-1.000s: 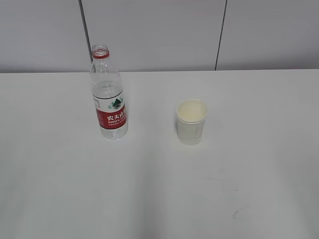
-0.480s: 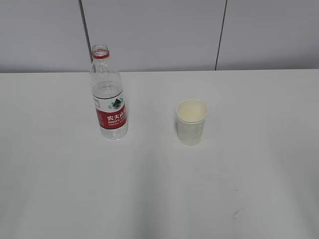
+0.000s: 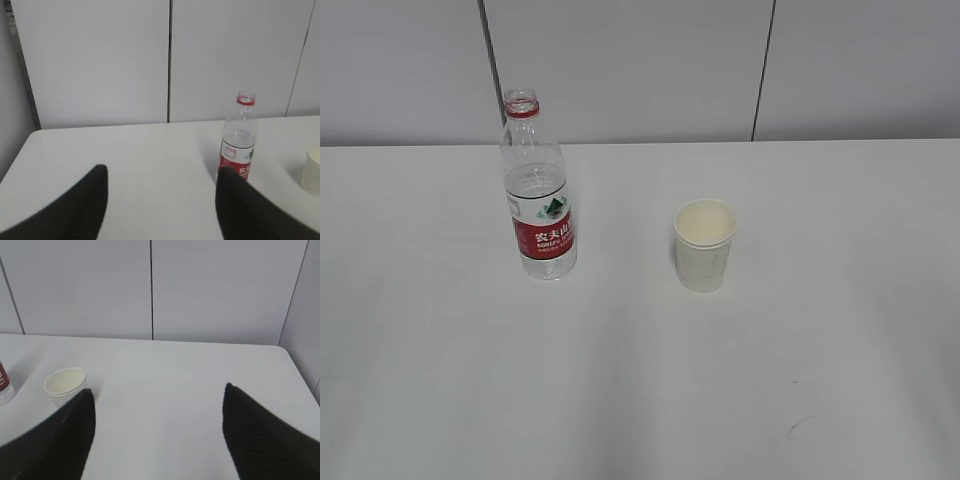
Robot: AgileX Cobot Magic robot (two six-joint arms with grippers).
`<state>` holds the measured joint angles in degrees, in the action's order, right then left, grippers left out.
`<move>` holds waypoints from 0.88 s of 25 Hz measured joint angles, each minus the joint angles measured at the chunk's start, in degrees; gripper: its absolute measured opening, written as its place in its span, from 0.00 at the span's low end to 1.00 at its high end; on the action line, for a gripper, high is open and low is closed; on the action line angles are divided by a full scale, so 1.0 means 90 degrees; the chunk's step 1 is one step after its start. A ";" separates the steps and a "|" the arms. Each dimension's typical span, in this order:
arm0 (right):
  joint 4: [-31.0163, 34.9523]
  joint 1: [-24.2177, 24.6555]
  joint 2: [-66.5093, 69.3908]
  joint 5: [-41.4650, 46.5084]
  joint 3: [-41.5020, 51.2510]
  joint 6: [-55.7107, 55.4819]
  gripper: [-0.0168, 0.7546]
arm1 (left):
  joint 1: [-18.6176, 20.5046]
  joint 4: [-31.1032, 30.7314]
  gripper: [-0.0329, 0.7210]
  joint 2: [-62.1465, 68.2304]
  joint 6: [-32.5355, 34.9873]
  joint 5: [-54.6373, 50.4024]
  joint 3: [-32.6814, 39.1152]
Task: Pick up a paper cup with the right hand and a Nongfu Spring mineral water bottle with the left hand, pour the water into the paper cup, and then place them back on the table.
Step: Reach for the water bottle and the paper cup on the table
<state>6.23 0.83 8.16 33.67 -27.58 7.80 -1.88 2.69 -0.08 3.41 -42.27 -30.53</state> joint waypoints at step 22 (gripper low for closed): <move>0.0000 -0.0013 0.0921 -0.1450 0.0015 0.0192 0.78 | -0.0229 -0.0014 0.61 0.2456 0.0018 0.3276 0.0621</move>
<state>6.23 0.72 16.45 20.62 -27.44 9.53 -3.94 2.56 22.03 3.57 -12.78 -24.95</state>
